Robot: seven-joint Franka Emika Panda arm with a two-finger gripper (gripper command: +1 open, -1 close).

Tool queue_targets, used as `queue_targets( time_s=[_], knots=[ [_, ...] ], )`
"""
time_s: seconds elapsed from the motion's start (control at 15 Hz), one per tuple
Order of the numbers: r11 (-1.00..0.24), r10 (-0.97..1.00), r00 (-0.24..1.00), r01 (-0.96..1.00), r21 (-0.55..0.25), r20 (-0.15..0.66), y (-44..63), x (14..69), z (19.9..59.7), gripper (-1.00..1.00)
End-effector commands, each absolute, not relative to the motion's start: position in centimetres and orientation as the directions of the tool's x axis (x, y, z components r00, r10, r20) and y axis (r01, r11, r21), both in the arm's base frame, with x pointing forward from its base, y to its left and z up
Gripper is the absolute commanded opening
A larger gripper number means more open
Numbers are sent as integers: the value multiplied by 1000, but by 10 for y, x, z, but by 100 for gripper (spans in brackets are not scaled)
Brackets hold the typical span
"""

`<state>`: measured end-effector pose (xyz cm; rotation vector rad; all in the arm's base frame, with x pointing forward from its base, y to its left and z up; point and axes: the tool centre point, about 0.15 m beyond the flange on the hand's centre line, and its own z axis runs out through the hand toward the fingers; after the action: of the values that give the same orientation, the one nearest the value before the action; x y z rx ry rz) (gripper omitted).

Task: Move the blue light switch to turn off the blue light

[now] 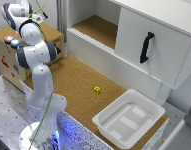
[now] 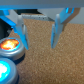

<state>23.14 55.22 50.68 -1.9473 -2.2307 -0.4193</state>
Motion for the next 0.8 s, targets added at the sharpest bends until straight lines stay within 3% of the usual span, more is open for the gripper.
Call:
queue_targets(
  time_s=[0.0, 0.47, 0.73],
  knots=[
    [141, 979, -156, 983, 118, 129, 563, 233, 524, -100],
    [117, 988, -122, 992, 50, 96, 531, 225, 508, -100],
    [203, 969, -216, 972, 119, 116, 507, 197, 513, -100]
  ],
)
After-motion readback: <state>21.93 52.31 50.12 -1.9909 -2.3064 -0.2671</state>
